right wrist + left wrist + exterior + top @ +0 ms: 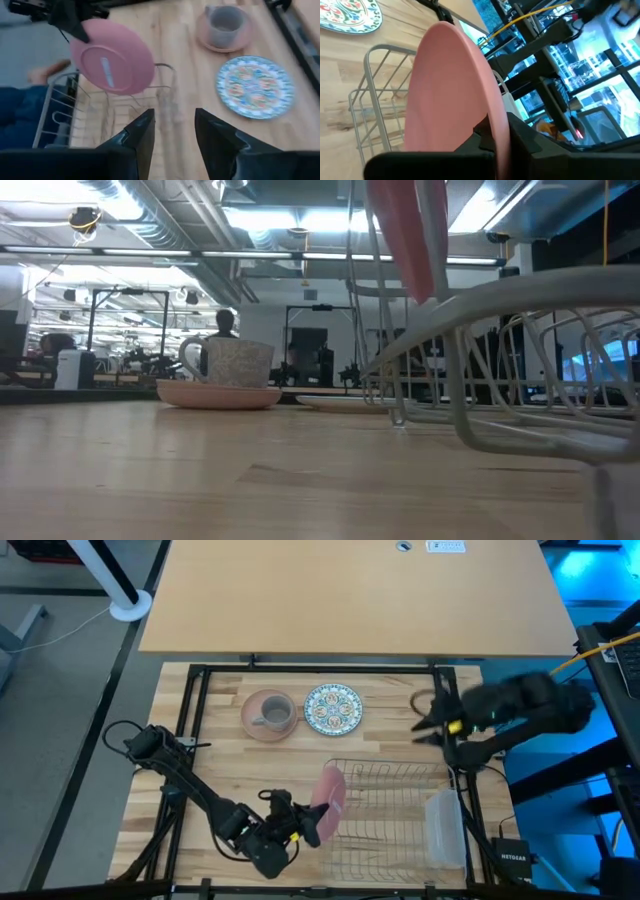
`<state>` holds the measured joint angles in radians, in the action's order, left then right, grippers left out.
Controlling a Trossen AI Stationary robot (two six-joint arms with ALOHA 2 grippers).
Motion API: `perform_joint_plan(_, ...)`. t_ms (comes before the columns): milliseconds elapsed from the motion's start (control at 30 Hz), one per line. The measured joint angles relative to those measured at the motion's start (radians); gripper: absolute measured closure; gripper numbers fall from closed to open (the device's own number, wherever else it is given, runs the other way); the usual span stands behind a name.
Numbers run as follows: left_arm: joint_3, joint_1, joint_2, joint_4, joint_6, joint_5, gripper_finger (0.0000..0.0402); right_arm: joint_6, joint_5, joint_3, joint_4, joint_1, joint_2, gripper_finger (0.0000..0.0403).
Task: Sort dishes
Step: Put the pink plate into the dish rack
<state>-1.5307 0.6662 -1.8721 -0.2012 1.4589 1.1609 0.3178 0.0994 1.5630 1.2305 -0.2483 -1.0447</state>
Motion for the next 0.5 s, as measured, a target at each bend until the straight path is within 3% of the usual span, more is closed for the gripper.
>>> perform_joint_plan(133, 0.0, 0.0, 0.0, -0.003, -0.001, -0.003, 0.0392, 0.09, 0.018, -0.38, -0.362, -0.117, 0.165, 0.026)
perform_joint_plan(267, 0.0, 0.0, 0.0, -0.002, -0.001, -0.005, 0.0392, 0.108, 0.021, -0.677, -0.711, -0.175, 0.209, 0.026)
perform_joint_plan(367, 0.0, -0.005, 0.0, -0.002, -0.001, -0.006, 0.0392, 0.113, 0.019, -0.807, -0.899, -0.178, 0.176, 0.026)
perform_joint_plan(500, 0.0, -0.009, 0.0, -0.002, -0.004, -0.014, 0.0392, 0.132, 0.015, -0.862, -1.03, -0.178, 0.103, 0.026)
